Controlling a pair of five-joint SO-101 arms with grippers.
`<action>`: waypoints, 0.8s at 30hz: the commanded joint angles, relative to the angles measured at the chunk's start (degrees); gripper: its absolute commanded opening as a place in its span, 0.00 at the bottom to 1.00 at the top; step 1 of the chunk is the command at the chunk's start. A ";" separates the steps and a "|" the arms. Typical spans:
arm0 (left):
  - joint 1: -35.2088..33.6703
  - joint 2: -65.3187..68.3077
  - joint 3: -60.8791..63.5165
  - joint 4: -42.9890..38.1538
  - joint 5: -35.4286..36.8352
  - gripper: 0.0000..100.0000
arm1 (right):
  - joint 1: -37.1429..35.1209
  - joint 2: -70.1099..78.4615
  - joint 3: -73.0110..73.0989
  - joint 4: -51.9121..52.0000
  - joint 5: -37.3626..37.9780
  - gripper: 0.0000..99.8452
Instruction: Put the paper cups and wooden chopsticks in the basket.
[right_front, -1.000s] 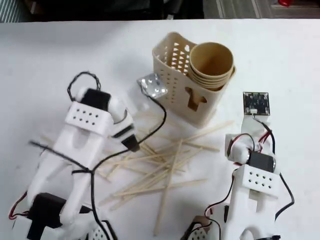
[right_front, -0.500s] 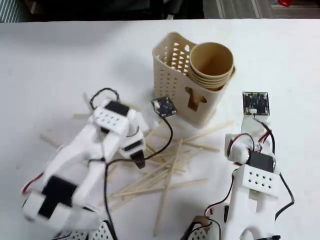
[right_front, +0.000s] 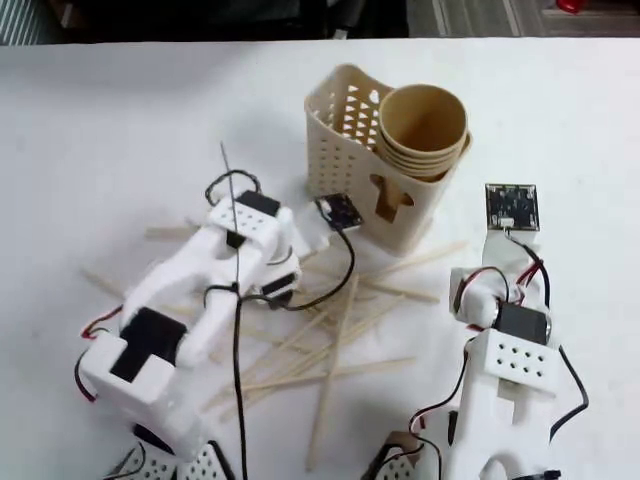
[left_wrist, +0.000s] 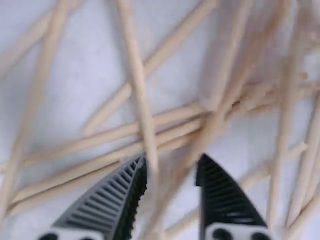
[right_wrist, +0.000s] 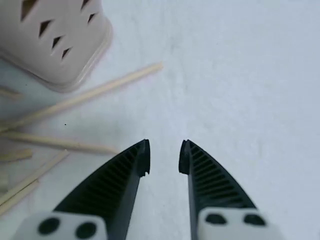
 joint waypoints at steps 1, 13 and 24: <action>2.68 0.13 -1.67 2.20 0.00 0.09 | 0.13 0.04 -0.44 -0.84 0.53 0.11; 3.21 -1.10 -2.20 10.73 0.00 0.02 | 0.13 0.04 -0.44 -0.84 0.53 0.11; 3.12 -28.79 2.81 17.67 0.00 0.02 | 0.22 0.04 -0.44 -0.84 0.53 0.11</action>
